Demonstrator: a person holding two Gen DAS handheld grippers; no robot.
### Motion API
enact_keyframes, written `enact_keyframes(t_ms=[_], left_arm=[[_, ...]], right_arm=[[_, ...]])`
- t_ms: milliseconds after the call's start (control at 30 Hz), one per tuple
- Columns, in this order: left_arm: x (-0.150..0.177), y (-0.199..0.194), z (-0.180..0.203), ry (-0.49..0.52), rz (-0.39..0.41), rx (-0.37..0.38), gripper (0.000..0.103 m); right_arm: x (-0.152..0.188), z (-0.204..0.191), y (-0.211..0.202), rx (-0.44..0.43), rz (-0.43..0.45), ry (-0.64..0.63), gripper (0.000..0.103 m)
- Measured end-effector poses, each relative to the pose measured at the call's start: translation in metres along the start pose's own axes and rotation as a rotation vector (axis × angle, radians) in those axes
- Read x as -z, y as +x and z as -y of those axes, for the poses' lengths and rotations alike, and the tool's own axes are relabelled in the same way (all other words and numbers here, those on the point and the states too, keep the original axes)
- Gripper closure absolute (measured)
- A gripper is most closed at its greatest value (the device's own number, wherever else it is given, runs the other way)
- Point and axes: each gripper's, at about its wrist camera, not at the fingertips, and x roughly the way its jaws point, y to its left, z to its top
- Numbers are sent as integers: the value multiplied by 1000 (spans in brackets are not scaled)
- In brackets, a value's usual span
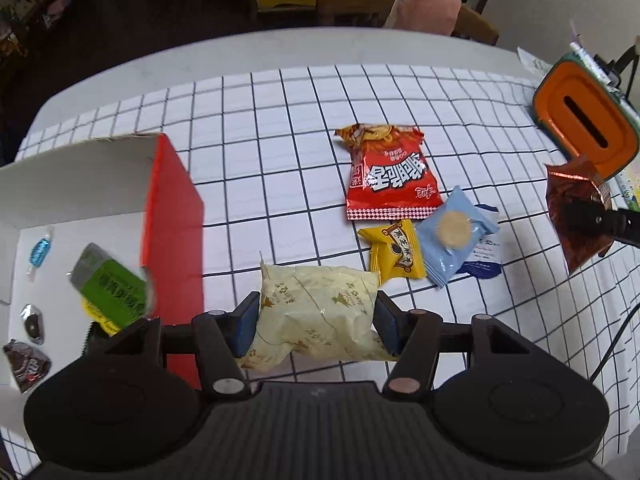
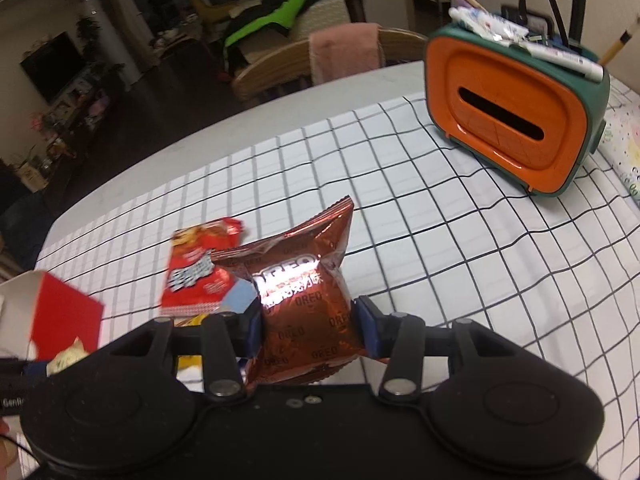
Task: Organize snacks
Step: 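Carry the cream pastry bag and Oreo pack over the box with both tools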
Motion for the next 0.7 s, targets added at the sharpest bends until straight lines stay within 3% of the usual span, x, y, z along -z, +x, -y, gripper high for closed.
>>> enact_keyframes(t_ms=[367,700], left_arm=[[16,-54,-21,32,73,13,44],[26,-89,-66,49,130,-4,44]], right_arm=[[19,-54,-50,-70,29,-80,57],[29,-124,-61,-135,37,-157,57]])
